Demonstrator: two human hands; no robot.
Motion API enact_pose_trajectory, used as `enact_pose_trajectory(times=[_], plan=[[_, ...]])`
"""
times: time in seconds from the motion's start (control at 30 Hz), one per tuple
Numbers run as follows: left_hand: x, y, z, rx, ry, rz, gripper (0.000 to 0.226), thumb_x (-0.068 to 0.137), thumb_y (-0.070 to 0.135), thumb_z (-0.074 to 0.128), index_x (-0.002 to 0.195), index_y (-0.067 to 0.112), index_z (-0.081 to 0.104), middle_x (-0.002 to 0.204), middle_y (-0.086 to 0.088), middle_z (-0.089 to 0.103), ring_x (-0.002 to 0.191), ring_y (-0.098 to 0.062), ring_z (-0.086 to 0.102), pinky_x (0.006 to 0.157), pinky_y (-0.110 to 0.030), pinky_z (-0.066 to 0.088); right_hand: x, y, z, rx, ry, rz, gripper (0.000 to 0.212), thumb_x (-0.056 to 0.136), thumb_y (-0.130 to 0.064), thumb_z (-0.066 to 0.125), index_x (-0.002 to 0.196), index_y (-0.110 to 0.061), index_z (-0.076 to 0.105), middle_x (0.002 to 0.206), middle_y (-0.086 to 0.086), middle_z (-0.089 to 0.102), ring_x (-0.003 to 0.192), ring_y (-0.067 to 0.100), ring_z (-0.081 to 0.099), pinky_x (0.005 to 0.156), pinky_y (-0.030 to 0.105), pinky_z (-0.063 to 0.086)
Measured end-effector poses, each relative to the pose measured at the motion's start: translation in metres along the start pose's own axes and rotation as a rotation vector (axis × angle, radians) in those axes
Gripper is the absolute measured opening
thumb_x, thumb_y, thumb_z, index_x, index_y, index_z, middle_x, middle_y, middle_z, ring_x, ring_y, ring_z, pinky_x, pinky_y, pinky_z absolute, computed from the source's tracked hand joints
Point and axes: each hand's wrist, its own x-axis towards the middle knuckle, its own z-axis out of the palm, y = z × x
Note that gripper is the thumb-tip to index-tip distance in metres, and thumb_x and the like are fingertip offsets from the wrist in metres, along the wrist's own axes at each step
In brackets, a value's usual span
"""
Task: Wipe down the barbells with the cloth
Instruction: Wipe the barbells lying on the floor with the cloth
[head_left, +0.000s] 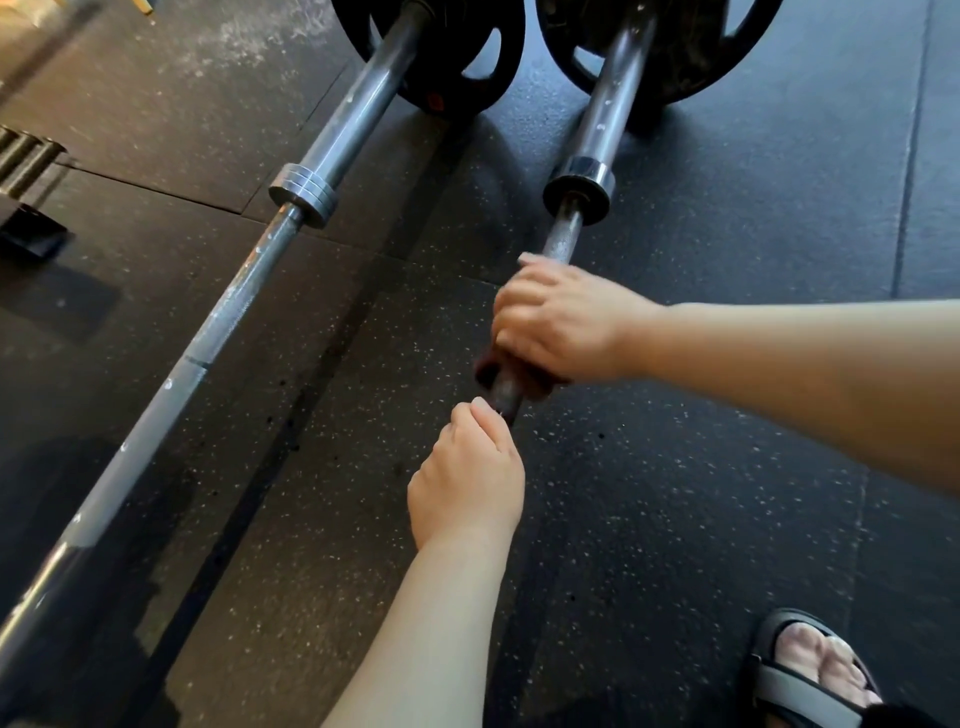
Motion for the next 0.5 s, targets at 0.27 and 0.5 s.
enact_pose_trajectory(times=[0.27,0.5], plan=[[-0.009,0.0,0.003,0.135,0.097,0.105,0.05,0.104,0.045,0.008,0.107,0.023,0.052,0.094,0.006,0.066,0.077,-0.016,0.064,0.076,-0.041,0.052,-0.004,-0.038,0.007,-0.044,0.08,0.13,0.047,0.104,-0.04,0.032,0.105,-0.018,0.073,0.116,0.0,0.065,0.132,0.031,0.046,0.126,0.052,0.006],[-0.011,-0.003,0.004,0.133,0.042,0.127,0.055,0.102,0.053,0.005,0.12,0.024,0.049,0.092,0.008,0.063,0.073,-0.009,0.061,0.066,-0.03,0.049,-0.003,0.015,-0.004,0.039,0.042,0.205,0.042,0.109,-0.043,0.03,0.126,-0.024,0.064,0.134,-0.001,0.056,0.14,0.025,0.039,0.127,0.047,0.005]])
